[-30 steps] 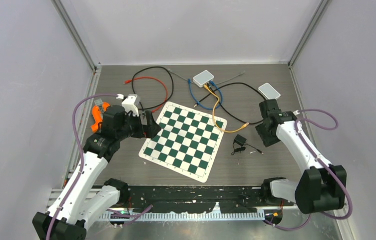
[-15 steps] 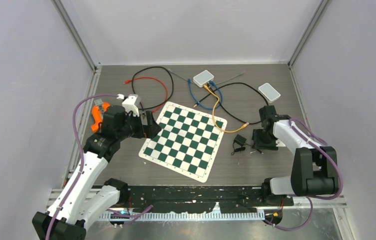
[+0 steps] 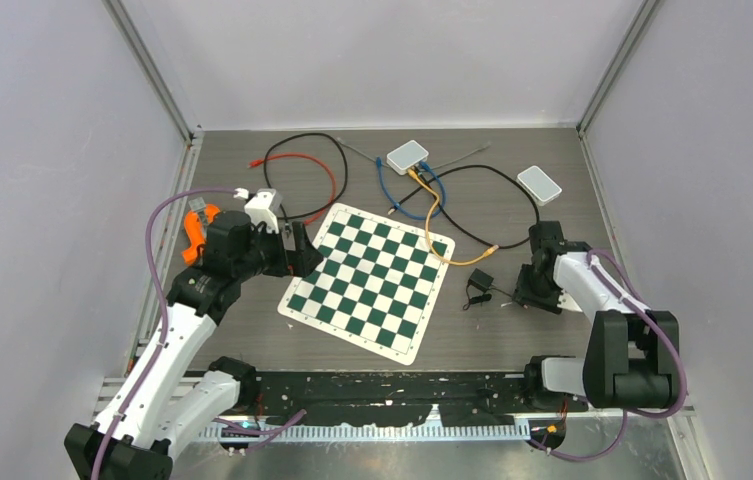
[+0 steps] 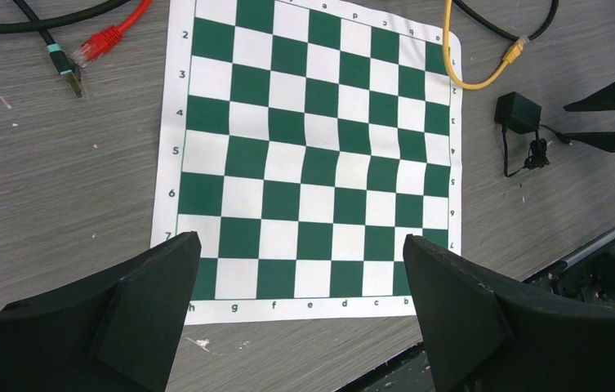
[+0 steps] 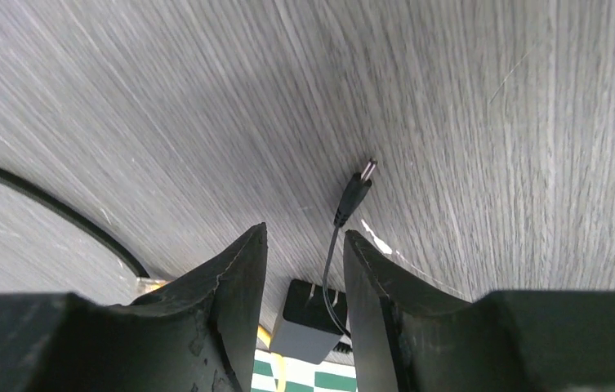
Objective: Insert the plug into the switch port
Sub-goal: Pick up the connector from the center of the board.
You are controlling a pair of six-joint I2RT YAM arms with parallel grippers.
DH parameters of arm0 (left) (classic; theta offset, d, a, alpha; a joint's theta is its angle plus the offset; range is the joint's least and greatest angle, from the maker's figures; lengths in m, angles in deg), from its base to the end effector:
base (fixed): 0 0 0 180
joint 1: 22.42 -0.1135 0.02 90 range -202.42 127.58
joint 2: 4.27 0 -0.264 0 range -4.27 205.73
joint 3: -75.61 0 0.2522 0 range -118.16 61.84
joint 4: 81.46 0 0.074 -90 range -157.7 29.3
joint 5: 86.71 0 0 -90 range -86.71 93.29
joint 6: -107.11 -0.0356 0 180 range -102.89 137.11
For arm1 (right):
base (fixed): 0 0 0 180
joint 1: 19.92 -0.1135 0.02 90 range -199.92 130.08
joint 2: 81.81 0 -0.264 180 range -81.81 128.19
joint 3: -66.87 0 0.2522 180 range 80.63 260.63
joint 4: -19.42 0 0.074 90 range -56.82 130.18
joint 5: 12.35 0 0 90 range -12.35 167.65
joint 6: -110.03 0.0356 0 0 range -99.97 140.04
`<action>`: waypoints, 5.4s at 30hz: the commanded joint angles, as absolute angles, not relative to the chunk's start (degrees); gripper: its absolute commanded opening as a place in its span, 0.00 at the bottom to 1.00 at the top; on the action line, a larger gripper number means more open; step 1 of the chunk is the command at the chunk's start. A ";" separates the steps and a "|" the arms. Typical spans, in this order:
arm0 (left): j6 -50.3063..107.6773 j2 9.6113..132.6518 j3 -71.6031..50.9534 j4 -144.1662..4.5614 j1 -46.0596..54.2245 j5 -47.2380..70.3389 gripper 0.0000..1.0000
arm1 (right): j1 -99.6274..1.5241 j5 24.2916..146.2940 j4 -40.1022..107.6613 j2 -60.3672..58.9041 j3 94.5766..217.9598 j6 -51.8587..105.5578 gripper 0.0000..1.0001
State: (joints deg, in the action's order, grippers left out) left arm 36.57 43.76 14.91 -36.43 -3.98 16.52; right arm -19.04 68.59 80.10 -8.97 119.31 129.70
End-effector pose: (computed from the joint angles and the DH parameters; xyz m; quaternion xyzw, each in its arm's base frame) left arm 0.1694 -0.0651 0.3069 0.0478 0.8708 -0.2510 0.4201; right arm 0.1953 -0.0086 0.1700 0.8203 0.5611 0.0172 0.1092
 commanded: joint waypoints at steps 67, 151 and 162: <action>66.46 106.00 -21.09 -74.41 7.99 -2.95 0.75 | -17.29 83.21 39.07 -33.85 124.24 29.90 0.05; 86.76 126.04 -26.56 -104.74 0.70 20.01 0.00 | -17.29 88.81 37.70 -17.54 141.59 5.40 0.05; 75.32 125.45 -30.73 -98.87 0.88 35.14 0.00 | -11.20 98.17 58.47 -9.37 155.80 -20.58 0.05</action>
State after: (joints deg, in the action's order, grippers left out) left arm 82.16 127.42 -24.52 -100.10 0.83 24.50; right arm -13.79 91.87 48.80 -11.16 147.57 -7.84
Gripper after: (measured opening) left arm 0.274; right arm 0.082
